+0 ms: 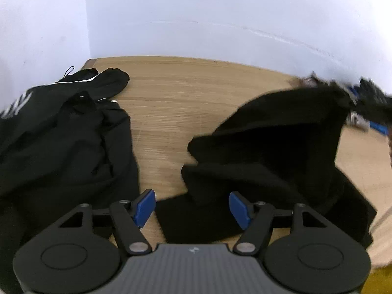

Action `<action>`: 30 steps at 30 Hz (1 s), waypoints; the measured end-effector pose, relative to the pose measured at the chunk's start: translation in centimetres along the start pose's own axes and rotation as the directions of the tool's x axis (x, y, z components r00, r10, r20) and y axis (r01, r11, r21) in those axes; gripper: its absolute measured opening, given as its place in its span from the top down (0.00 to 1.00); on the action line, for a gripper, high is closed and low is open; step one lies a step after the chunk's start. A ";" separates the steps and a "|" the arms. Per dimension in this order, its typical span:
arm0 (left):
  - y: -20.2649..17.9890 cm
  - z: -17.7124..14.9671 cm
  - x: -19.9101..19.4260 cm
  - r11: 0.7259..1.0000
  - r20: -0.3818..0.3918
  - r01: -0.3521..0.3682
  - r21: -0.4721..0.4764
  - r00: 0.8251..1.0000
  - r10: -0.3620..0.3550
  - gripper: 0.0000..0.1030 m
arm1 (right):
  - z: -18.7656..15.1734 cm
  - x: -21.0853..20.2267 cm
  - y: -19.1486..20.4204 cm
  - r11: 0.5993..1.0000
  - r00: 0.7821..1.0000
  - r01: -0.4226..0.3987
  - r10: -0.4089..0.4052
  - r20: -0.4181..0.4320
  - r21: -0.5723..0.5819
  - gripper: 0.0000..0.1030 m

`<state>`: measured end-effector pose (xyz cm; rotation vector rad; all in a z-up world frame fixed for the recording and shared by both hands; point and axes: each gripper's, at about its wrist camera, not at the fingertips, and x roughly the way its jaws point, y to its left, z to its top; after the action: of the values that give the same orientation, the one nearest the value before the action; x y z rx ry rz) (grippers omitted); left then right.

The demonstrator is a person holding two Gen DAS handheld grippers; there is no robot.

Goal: Fold clothes
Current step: 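Lift the black top high with both grippers and shake it out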

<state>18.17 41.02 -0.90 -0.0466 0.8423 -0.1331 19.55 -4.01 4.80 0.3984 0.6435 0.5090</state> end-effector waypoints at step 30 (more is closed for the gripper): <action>-3.6 21.3 -13.4 0.981 0.611 -0.173 0.089 0.787 0.083 0.95 | 17.9 4.2 12.5 0.912 0.940 -0.136 0.243 0.239 -0.388 0.86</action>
<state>24.90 39.02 23.53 0.1000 0.1837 -0.0409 30.06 4.97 22.25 0.1732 0.2216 0.7306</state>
